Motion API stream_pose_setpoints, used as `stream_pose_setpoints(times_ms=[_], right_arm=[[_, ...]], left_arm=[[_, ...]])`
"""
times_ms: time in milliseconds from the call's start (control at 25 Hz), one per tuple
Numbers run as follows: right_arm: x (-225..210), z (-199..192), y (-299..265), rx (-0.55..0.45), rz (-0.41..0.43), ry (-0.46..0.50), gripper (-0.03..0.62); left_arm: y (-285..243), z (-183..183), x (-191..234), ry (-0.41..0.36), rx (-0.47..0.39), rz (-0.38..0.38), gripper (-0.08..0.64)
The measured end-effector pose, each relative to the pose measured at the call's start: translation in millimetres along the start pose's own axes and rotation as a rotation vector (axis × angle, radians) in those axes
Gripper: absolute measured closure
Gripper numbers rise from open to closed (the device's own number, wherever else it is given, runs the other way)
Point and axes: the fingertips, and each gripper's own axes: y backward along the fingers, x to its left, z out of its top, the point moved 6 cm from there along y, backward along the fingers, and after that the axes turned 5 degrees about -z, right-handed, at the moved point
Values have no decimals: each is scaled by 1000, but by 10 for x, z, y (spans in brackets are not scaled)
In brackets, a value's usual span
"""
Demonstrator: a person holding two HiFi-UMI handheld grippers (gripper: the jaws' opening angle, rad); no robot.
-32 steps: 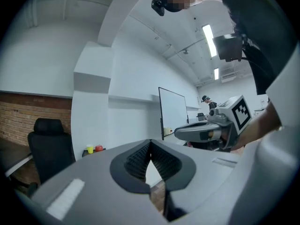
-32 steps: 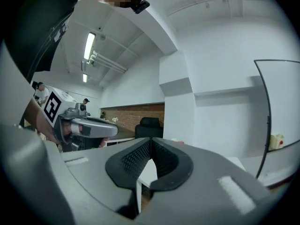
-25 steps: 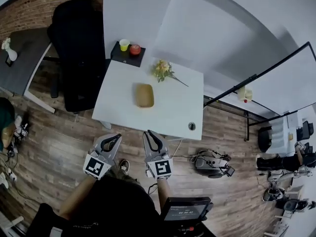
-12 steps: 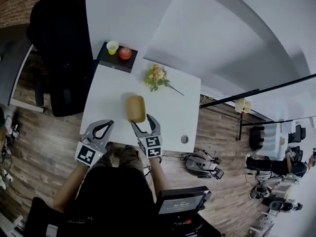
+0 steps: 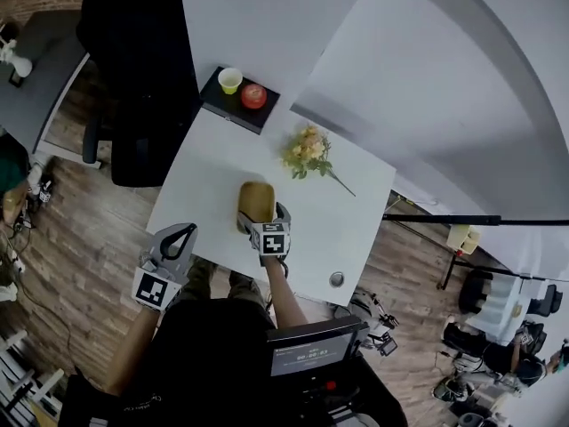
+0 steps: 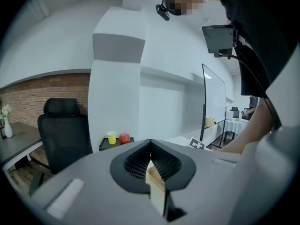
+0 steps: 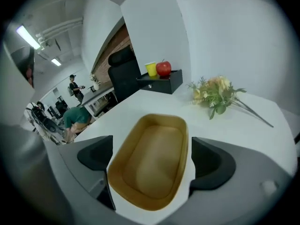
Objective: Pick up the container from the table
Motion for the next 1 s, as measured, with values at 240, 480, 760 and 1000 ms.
stream_pose_setpoints(times_ms=[240,480,760,1000], right_arm=[[-34,-100,-310,79,80,-11,38],[-21,-176,-479,141,-2,49,31],[-8,-195,-530,158,-68,115,102],[-10,-205,-443,192,-89,54,217]], left_arm=[[65,-15,-116,43,-9,119,558],[233,33,-16,50,-44,160,558],[482,78,250,-2,-109,158,558],[574,105,360,5,-150,155,558]])
